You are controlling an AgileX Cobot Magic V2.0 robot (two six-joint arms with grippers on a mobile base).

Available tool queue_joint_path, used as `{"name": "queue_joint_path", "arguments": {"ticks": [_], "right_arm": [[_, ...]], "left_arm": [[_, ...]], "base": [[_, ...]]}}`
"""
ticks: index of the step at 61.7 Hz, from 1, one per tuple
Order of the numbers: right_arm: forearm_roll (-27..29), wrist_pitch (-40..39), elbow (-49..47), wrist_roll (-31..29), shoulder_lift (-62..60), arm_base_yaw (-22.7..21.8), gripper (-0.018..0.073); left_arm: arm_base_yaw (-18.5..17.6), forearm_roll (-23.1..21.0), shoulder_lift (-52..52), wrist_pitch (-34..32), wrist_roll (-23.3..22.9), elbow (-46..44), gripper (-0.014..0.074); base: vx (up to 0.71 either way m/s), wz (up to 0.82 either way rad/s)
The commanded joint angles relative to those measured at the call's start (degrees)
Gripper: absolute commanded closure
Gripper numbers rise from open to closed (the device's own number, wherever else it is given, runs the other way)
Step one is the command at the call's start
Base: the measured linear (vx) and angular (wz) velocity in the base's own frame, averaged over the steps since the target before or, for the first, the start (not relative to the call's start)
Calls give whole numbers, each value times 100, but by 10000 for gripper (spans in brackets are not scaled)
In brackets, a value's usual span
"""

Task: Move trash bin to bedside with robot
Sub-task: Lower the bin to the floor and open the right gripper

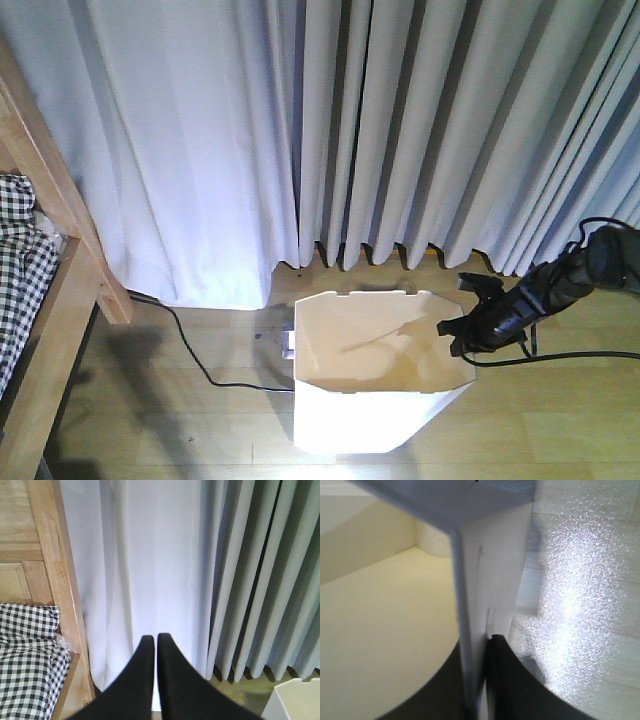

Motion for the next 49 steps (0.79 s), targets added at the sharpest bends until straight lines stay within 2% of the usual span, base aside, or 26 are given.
{"name": "queue_joint_path", "arguments": {"ticks": [1, 29, 39, 49], "right_arm": [[337, 835, -311, 143, -291, -19, 548], [-249, 850, -1313, 791, 509, -8, 540], [-495, 798, -1543, 904, 653, 183, 540], [-879, 678, -1662, 1415, 784, 324, 536]], "left_arm": [[-12, -21, -80, -398, -25, 107, 603], [-12, -21, -80, -398, -25, 107, 603], [-12, -21, -80, -398, -25, 107, 603], [-12, -21, -80, -398, -25, 107, 603]], "base": [[0, 0], [0, 0], [0, 0], [0, 0]]}}
